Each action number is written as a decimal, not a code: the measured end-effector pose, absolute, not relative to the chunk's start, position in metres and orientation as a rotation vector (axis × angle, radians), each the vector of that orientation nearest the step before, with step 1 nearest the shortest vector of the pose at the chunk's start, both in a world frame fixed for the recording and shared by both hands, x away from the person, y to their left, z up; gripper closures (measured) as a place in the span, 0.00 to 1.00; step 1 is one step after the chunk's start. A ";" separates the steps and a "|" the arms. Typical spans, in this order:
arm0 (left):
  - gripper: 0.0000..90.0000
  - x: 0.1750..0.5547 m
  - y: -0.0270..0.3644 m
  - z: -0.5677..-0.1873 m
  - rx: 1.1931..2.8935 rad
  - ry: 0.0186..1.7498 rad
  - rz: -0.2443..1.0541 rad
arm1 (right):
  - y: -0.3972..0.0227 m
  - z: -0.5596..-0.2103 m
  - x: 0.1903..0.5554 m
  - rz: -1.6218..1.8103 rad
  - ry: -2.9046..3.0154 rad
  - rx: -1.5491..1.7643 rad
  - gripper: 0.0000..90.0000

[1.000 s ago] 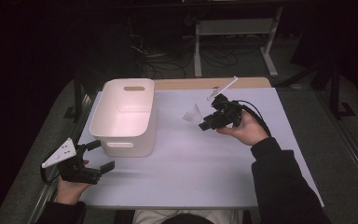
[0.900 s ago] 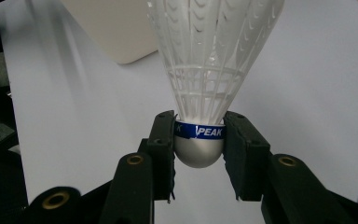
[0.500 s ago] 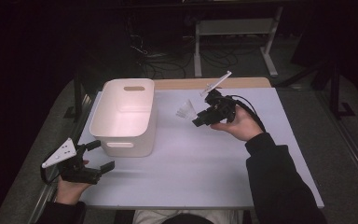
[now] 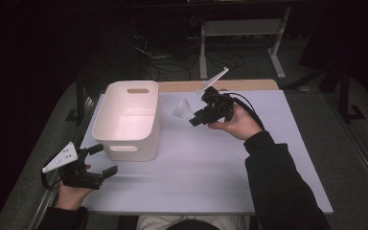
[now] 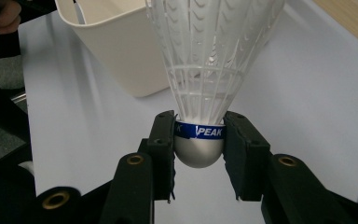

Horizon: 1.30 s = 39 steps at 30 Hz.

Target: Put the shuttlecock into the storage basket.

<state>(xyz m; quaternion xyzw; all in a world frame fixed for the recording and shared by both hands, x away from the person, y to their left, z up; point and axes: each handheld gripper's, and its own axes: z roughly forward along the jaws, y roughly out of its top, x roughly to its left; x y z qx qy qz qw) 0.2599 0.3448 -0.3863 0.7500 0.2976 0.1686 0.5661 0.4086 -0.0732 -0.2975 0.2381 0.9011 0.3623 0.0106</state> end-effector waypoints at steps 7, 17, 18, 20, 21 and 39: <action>0.00 0.260 0.345 -0.386 1.762 0.699 0.394 | -0.063 -0.292 0.411 1.129 2.818 0.712 0.71; 0.00 0.260 0.345 -0.386 1.764 0.700 0.393 | -0.053 -0.281 0.411 1.129 2.814 0.667 0.71; 0.00 0.260 0.345 -0.386 1.763 0.701 0.393 | -0.053 -0.280 0.411 1.132 2.812 0.667 0.71; 0.00 0.260 0.345 -0.386 1.764 0.700 0.393 | -0.051 -0.278 0.410 1.130 2.813 0.663 0.71; 0.00 0.260 0.345 -0.386 1.764 0.700 0.393 | -0.051 -0.277 0.410 1.129 2.814 0.669 0.71; 0.00 0.260 0.345 -0.387 1.766 0.700 0.391 | -0.031 -0.260 0.414 1.139 2.807 0.608 0.71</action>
